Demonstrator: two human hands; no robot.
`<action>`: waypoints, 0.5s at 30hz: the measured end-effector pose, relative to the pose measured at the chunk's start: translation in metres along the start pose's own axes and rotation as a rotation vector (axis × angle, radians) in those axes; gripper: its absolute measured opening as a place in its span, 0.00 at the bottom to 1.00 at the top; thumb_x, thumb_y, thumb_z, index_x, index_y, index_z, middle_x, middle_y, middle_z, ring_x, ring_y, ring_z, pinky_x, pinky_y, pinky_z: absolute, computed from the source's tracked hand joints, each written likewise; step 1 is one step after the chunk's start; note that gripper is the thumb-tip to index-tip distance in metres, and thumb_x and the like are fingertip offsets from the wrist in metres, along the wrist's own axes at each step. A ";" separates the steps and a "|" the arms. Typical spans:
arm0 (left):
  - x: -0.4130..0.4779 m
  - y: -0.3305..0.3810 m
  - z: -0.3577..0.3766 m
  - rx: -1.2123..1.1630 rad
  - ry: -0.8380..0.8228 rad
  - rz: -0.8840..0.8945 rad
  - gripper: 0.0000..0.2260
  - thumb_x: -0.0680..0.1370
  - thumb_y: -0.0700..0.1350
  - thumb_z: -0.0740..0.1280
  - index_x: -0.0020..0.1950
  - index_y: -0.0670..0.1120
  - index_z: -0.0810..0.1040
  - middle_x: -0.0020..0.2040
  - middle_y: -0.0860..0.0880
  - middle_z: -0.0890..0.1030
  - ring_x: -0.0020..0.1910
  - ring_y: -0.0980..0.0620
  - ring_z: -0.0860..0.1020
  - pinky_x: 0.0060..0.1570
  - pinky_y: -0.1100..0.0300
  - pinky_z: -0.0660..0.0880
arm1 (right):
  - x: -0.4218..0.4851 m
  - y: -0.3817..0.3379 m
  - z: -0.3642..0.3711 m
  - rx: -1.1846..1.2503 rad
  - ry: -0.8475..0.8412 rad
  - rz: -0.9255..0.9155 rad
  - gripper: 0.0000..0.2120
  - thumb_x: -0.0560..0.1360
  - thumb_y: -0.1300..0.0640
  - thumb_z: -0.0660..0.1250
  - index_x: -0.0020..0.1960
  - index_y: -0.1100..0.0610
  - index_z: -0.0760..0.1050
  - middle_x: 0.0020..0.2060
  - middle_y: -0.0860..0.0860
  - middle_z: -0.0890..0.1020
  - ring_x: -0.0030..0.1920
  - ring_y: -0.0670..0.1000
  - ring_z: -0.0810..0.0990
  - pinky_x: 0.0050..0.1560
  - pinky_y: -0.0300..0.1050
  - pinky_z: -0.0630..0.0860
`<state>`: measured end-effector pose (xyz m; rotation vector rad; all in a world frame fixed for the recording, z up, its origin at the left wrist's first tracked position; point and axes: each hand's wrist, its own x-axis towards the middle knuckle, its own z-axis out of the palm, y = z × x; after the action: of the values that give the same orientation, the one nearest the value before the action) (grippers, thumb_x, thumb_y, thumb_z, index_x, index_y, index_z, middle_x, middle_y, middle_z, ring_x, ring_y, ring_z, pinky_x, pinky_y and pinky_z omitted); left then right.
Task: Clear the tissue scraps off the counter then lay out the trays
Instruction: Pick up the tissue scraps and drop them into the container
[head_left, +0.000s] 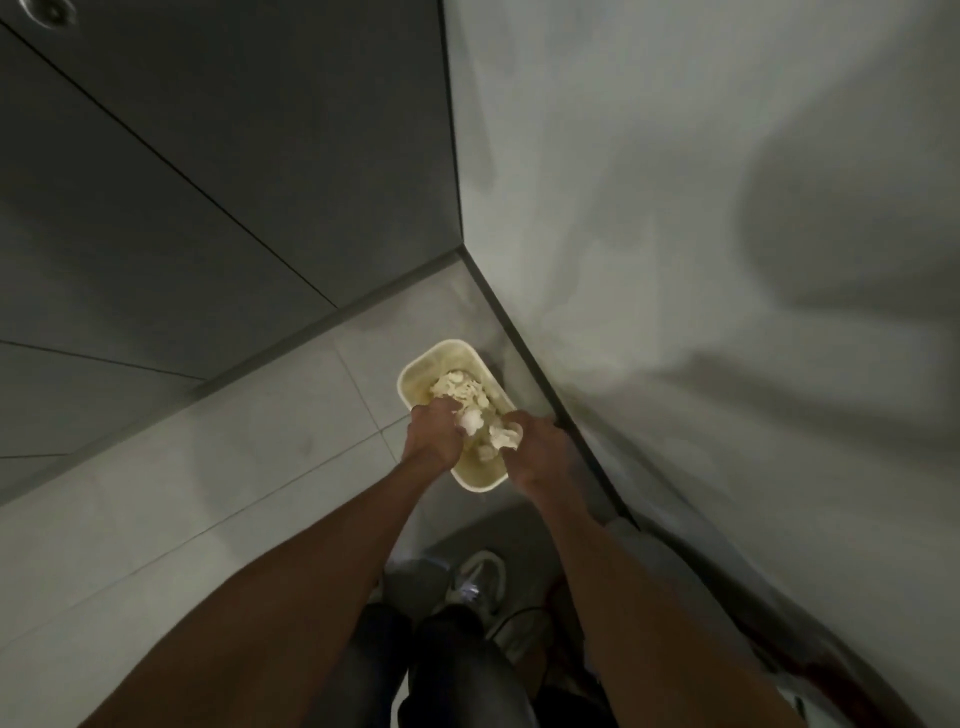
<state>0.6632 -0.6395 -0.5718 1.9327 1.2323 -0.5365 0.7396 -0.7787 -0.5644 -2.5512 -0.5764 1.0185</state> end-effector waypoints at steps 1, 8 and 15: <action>-0.001 0.002 -0.002 0.013 -0.024 -0.003 0.20 0.79 0.44 0.70 0.71 0.50 0.77 0.68 0.40 0.76 0.63 0.37 0.78 0.63 0.49 0.77 | 0.000 -0.001 0.000 -0.014 -0.011 -0.009 0.21 0.79 0.50 0.70 0.70 0.54 0.77 0.63 0.53 0.83 0.63 0.56 0.82 0.60 0.44 0.76; -0.047 0.007 -0.058 0.102 -0.022 0.093 0.22 0.81 0.46 0.67 0.76 0.49 0.72 0.71 0.43 0.77 0.69 0.40 0.74 0.66 0.50 0.72 | -0.040 -0.027 -0.034 0.092 0.035 0.038 0.20 0.79 0.51 0.69 0.70 0.52 0.76 0.62 0.53 0.83 0.60 0.57 0.82 0.59 0.51 0.81; -0.156 0.011 -0.175 0.061 0.104 0.235 0.23 0.83 0.49 0.65 0.78 0.50 0.69 0.75 0.47 0.73 0.72 0.44 0.72 0.70 0.48 0.72 | -0.130 -0.123 -0.106 0.165 0.158 -0.065 0.18 0.81 0.51 0.68 0.70 0.53 0.76 0.62 0.53 0.81 0.60 0.56 0.81 0.57 0.46 0.75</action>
<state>0.5946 -0.5935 -0.3520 2.1446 1.0430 -0.3586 0.6982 -0.7515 -0.3625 -2.4230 -0.5066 0.7992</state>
